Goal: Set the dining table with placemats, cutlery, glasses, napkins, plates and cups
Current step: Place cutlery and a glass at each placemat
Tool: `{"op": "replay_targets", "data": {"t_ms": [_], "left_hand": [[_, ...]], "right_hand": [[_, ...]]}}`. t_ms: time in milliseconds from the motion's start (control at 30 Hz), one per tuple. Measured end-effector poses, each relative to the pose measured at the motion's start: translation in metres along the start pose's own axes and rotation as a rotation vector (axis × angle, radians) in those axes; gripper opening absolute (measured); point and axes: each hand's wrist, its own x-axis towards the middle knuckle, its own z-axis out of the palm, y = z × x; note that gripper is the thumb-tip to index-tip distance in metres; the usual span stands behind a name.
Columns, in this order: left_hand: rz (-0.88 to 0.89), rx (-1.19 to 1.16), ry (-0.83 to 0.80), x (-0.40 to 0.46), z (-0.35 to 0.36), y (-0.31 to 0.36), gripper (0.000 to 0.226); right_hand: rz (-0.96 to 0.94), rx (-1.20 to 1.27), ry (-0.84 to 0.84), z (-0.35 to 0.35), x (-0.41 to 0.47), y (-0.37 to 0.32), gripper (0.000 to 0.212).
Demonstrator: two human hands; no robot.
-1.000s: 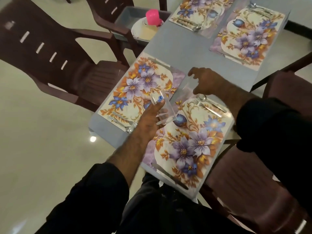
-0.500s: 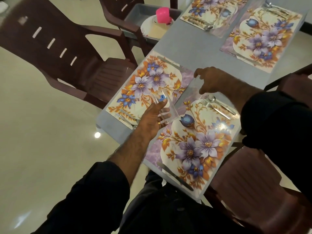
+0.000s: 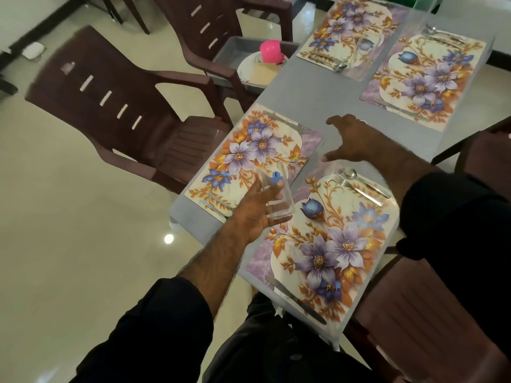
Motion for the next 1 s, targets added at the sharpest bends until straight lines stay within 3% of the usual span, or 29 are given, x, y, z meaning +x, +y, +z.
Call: {"op": "replay_targets", "data": {"t_ms": [100,200,333,433,633,767,1000], "left_hand": [[0.028,0.150,-0.022,-0.009,-0.004,0.001,0.063],[0.019,0.306,-0.019,-0.023,-0.010,0.004,0.066],[-0.003,0.575,-0.061,-0.038,-0.017,0.003,0.055],[-0.005,0.675,-0.079,-0.040,-0.023,0.002,0.046],[0.002,0.729,-0.218,-0.018,-0.036,0.004,0.033],[-0.034,0.737,-0.310,0.021,-0.048,0.011,0.045],[-0.044,0.808,-0.484,0.068,-0.078,0.053,0.043]], "right_hand": [[-0.043,0.317,0.263,-0.002,-0.025,-0.006,0.069],[-0.052,0.608,0.161,0.013,-0.063,-0.027,0.041],[-0.108,0.840,-0.110,0.041,-0.109,-0.053,0.046],[-0.092,0.903,-0.156,0.066,-0.128,-0.055,0.040],[0.098,1.063,-0.088,0.109,-0.144,-0.043,0.048],[0.239,1.129,-0.024,0.122,-0.151,-0.054,0.053],[0.581,1.271,0.352,0.144,-0.159,-0.140,0.043]]}}
